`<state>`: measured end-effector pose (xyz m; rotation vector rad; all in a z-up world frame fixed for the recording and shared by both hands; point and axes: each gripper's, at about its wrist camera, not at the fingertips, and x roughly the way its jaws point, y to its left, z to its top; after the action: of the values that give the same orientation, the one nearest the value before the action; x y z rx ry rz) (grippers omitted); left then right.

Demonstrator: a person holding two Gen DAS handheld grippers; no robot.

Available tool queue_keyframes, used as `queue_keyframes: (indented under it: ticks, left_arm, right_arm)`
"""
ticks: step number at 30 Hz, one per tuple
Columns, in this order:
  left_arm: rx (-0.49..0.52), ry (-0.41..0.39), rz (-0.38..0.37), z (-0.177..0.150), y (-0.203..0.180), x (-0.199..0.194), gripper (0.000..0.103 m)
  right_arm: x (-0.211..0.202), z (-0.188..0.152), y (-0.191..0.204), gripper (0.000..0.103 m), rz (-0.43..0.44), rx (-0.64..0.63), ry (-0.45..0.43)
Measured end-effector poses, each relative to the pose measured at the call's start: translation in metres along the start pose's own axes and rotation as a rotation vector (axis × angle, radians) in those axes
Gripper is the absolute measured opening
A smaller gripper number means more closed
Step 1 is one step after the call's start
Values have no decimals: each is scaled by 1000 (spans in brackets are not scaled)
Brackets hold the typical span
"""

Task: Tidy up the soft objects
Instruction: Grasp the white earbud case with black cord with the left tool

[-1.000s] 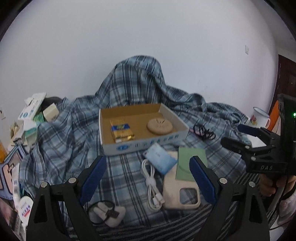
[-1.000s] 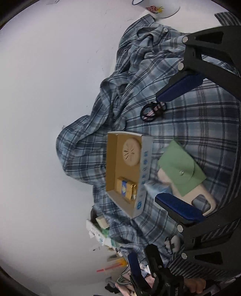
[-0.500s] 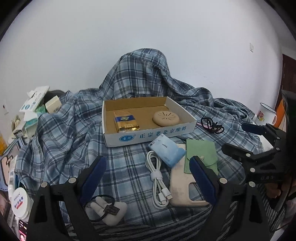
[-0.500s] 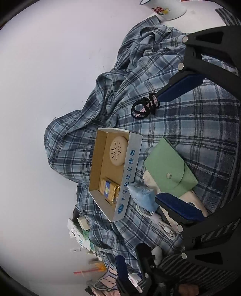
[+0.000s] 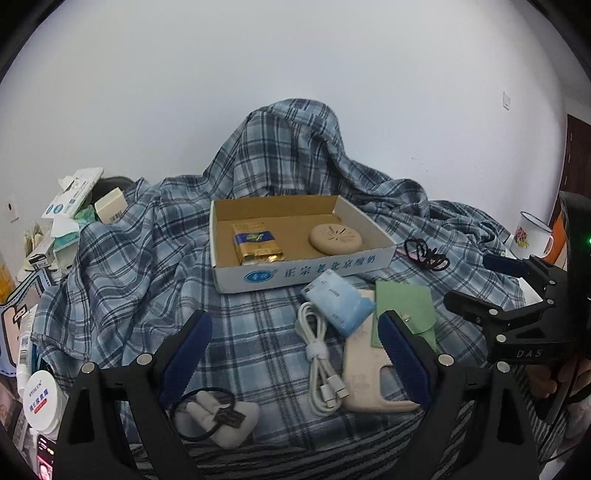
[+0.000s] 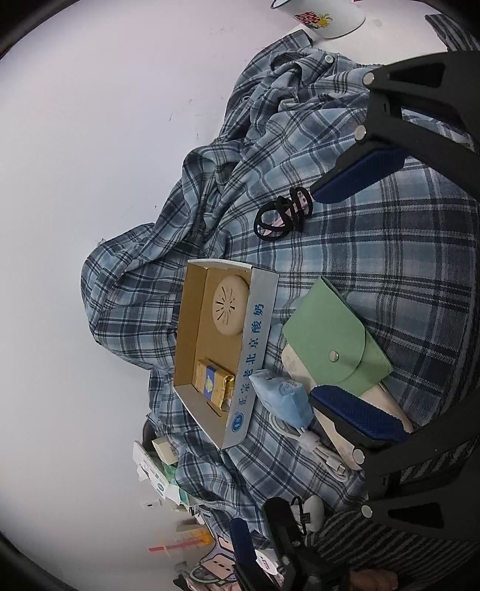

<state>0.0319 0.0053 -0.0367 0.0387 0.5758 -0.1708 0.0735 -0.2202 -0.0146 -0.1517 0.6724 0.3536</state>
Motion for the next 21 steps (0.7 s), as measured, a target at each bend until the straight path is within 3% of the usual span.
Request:
queue_keyframes:
  ticks: [4, 7, 10, 16, 21]
  left_arm:
    - [53, 80, -22, -4, 12, 3, 93]
    - [52, 117, 4, -12, 27, 3, 93]
    - [45, 161, -17, -20, 38, 3, 93]
    - [72, 202, -40, -29, 38, 8, 82]
    - [87, 327, 29, -34, 36, 33, 70]
  right_arm:
    - [1, 0, 2, 99, 5, -7, 8]
    - [0, -1, 2, 99, 11, -10, 4]
    - [-1, -1, 3, 99, 12, -17, -6]
    - [1, -2, 3, 99, 11, -17, 7]
    - [3, -1, 4, 99, 10, -16, 14]
